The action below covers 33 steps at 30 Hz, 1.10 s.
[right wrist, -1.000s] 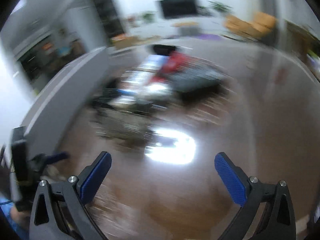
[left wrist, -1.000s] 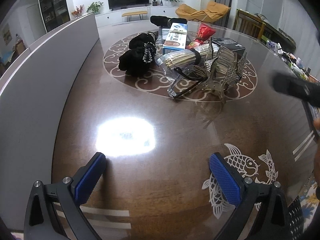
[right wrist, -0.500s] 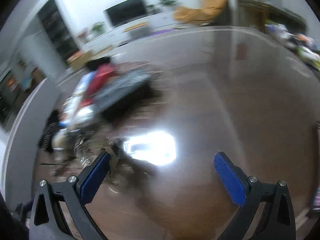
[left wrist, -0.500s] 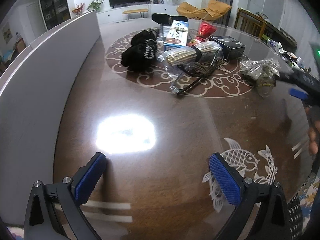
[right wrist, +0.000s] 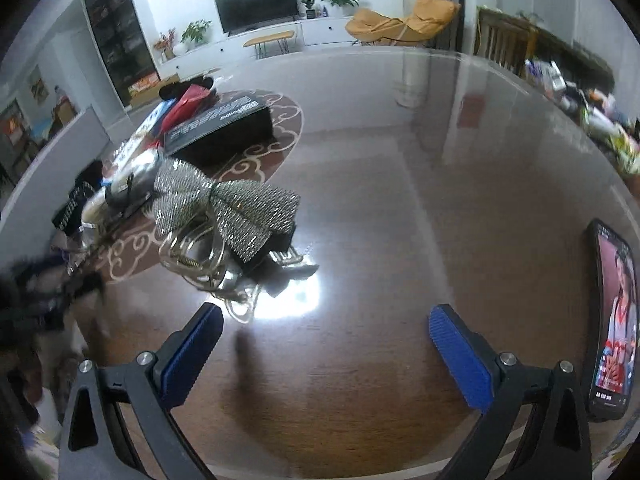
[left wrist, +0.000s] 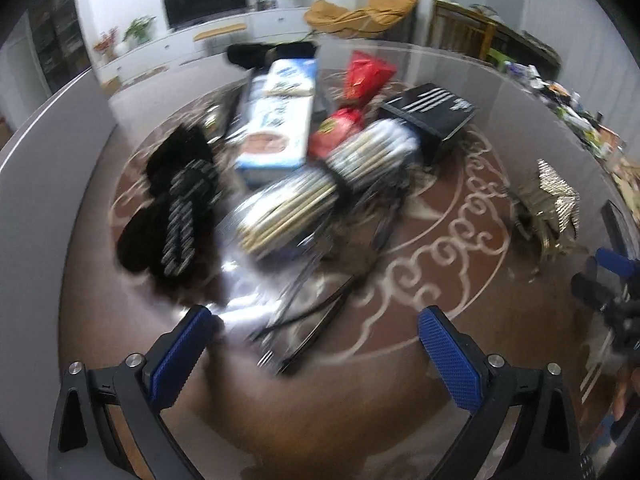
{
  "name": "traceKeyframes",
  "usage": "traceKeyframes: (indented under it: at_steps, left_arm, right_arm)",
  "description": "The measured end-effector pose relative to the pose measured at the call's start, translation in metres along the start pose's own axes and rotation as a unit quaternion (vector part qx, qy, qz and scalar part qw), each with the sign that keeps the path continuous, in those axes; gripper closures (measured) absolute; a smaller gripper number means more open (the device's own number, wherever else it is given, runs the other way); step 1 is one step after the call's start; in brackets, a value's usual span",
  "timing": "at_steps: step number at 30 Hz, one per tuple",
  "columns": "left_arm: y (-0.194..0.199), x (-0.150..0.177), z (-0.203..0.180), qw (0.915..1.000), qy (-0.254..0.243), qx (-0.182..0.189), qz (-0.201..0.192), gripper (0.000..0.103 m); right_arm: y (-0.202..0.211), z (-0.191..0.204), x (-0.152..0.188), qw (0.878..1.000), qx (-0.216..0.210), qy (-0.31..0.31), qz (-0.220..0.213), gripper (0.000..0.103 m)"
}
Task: Organize objects
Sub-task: 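Grasp the black-framed eyeglasses with the left tool while the right tool lifts the bow, then carry the eyeglasses and bow in both tools over the white box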
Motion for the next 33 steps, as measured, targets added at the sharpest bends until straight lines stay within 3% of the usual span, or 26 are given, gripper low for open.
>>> traceKeyframes:
  at_steps: [2, 4, 10, 12, 13, 14, 17, 19, 21, 22, 23, 25, 27, 30, 31, 32, 33]
  left_arm:
    - [0.006, -0.002, -0.005, 0.9996, -0.011, 0.000, -0.024, 0.053]
    - [0.012, 0.003, -0.010, 0.9991, -0.012, 0.008, -0.039, 0.074]
    - [0.048, 0.057, -0.014, 0.9989, 0.020, 0.000, -0.043, 0.076]
    - [0.059, 0.074, -0.014, 0.9988, 0.025, 0.010, -0.039, 0.057]
    - [0.061, 0.078, -0.014, 0.9989, 0.024, 0.018, -0.035, 0.032]
    - [0.060, 0.077, -0.015, 0.9991, 0.017, 0.024, -0.032, 0.018]
    - [0.051, 0.071, -0.023, 0.9993, -0.024, 0.000, -0.029, 0.016]
    - [0.045, 0.064, -0.027, 0.9990, -0.034, 0.010, -0.026, 0.015]
    - [0.042, 0.055, -0.030, 0.9987, -0.033, 0.017, -0.034, 0.032]
    - [0.043, 0.052, -0.031, 0.9984, -0.034, 0.018, -0.042, 0.057]
    - [0.043, 0.050, -0.031, 0.9982, -0.032, 0.015, -0.048, 0.075]
    - [0.042, 0.046, -0.027, 0.9982, -0.013, 0.026, -0.052, 0.075]
    - [0.043, 0.046, -0.019, 0.9978, 0.015, 0.040, -0.051, 0.076]
    - [0.067, 0.053, -0.007, 0.9947, 0.043, 0.060, -0.071, 0.076]
    - [0.076, 0.055, -0.004, 0.9938, 0.047, 0.061, -0.080, 0.076]
    - [0.085, 0.055, -0.001, 0.9926, 0.051, 0.064, -0.090, 0.076]
    - [0.097, 0.056, 0.003, 0.9905, 0.058, 0.069, -0.104, 0.076]
  right_arm:
    - [0.000, 0.002, 0.003, 1.000, 0.005, 0.011, -0.008, 0.000]
    - [-0.001, 0.002, 0.004, 1.000, 0.007, 0.012, -0.010, 0.000]
    - [0.000, 0.003, 0.002, 1.000, 0.010, 0.012, -0.012, 0.000]
    - [0.001, 0.003, 0.001, 1.000, 0.007, 0.011, -0.013, 0.000]
    - [0.002, 0.002, 0.001, 1.000, 0.005, 0.012, -0.013, 0.000]
    - [0.003, 0.004, 0.001, 1.000, -0.007, 0.016, -0.012, 0.000]
    - [0.006, 0.009, -0.004, 0.996, -0.085, 0.030, 0.002, 0.000]
    - [0.007, 0.013, -0.019, 0.991, -0.117, 0.056, 0.019, 0.000]
    - [0.011, 0.027, -0.042, 0.986, -0.110, 0.123, 0.015, 0.000]
    - [0.010, 0.037, -0.051, 0.981, -0.111, 0.157, 0.019, 0.000]
    - [0.006, 0.048, -0.059, 0.975, -0.113, 0.189, 0.027, 0.000]
    - [-0.009, 0.068, -0.068, 0.964, -0.119, 0.233, 0.056, 0.002]
    - [-0.028, 0.076, -0.066, 0.958, -0.110, 0.244, 0.103, 0.042]
    - [-0.016, 0.072, -0.071, 0.968, -0.122, 0.193, 0.107, 0.052]
    - [-0.008, 0.070, -0.071, 0.970, -0.135, 0.172, 0.107, 0.064]
    - [0.000, 0.069, -0.071, 0.972, -0.145, 0.154, 0.107, 0.069]
    - [0.008, 0.069, -0.072, 0.973, -0.153, 0.138, 0.105, 0.069]
Point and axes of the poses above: each gripper's, at about its wrist camera, not at the fingertips, and y roughly against the way its jaws point, z to its left, x to its underside, the point moved 6 cm from there along -y, roughly the way its jaws point, and after that the axes turned 1 degree about z, right-handed, at the moved point
